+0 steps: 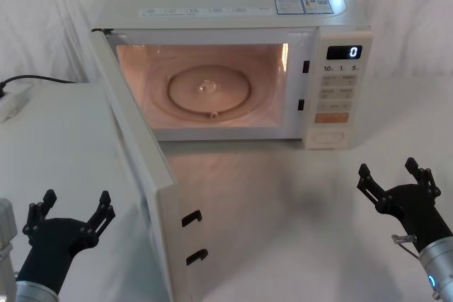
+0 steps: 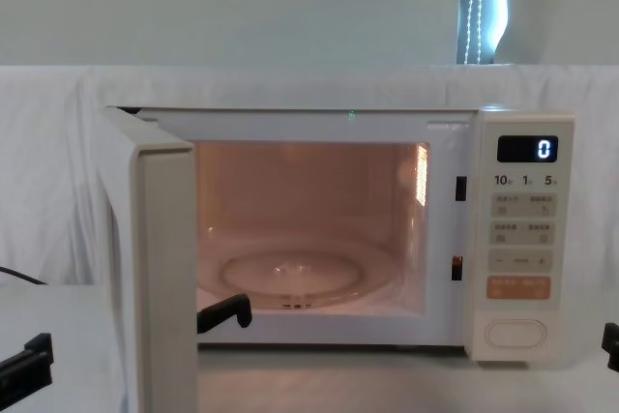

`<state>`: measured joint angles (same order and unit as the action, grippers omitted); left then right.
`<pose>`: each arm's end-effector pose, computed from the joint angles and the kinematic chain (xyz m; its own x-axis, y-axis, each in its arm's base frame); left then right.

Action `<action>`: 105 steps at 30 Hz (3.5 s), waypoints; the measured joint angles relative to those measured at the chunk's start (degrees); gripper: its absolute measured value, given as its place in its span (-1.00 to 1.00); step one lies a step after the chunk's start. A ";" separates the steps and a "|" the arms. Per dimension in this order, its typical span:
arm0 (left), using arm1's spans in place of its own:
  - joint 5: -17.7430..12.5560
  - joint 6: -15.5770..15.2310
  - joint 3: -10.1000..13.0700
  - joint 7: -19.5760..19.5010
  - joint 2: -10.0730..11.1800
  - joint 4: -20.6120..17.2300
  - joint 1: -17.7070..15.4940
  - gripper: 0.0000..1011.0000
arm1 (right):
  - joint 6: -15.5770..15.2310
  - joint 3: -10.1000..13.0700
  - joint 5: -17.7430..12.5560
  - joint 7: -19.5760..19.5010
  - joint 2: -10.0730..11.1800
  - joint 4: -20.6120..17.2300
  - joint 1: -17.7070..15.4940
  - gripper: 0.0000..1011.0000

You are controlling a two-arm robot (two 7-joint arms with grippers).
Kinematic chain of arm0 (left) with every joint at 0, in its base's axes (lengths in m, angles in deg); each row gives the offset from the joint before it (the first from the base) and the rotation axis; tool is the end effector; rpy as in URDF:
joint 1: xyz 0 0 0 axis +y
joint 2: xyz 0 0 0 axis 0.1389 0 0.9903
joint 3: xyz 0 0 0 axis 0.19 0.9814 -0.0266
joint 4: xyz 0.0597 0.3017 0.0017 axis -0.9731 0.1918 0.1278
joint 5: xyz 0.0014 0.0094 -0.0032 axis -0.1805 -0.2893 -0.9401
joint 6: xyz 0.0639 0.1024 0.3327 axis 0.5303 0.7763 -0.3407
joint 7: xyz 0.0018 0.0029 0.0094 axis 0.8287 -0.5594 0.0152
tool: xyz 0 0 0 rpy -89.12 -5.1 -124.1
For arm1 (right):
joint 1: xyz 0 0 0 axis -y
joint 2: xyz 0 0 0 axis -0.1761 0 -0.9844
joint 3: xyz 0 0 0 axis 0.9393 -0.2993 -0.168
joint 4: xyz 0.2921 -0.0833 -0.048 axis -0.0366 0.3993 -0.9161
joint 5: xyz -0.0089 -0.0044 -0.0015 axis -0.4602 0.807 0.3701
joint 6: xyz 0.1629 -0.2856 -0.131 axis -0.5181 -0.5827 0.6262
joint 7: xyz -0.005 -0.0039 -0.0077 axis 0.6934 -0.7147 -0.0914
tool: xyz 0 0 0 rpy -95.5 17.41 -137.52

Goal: Press the button to open the microwave door with one hand; close the microwave door with the other hand.

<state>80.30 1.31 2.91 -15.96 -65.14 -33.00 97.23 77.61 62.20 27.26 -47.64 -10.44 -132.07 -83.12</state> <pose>0.2933 0.0369 -0.3017 0.1245 0.9917 -0.0328 -0.9921 0.1240 -0.0175 0.3544 -0.0193 -0.3400 0.1987 -0.9785 -0.0555 0.9764 0.1927 0.0973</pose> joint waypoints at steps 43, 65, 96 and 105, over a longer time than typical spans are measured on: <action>0.00 0.00 0.00 0.00 0.00 0.00 0.00 0.45 | 0.00 0.00 0.00 0.00 0.00 0.00 0.00 0.98; 0.00 0.00 0.00 0.00 0.00 0.00 0.00 -0.99 | 0.00 0.00 0.00 0.00 0.00 0.00 0.00 0.98; 6.19 -6.36 -4.66 -10.22 3.50 -9.58 3.32 -1.00 | 0.00 0.00 0.00 0.00 0.00 0.00 0.00 0.98; 13.74 -9.74 -8.44 -15.41 8.24 -14.68 4.21 -1.00 | 0.00 0.00 0.00 0.00 0.00 0.00 0.00 0.98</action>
<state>94.03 -8.43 -5.53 -31.37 -56.89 -47.68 101.44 77.61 62.20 27.26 -47.64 -10.44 -132.07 -83.12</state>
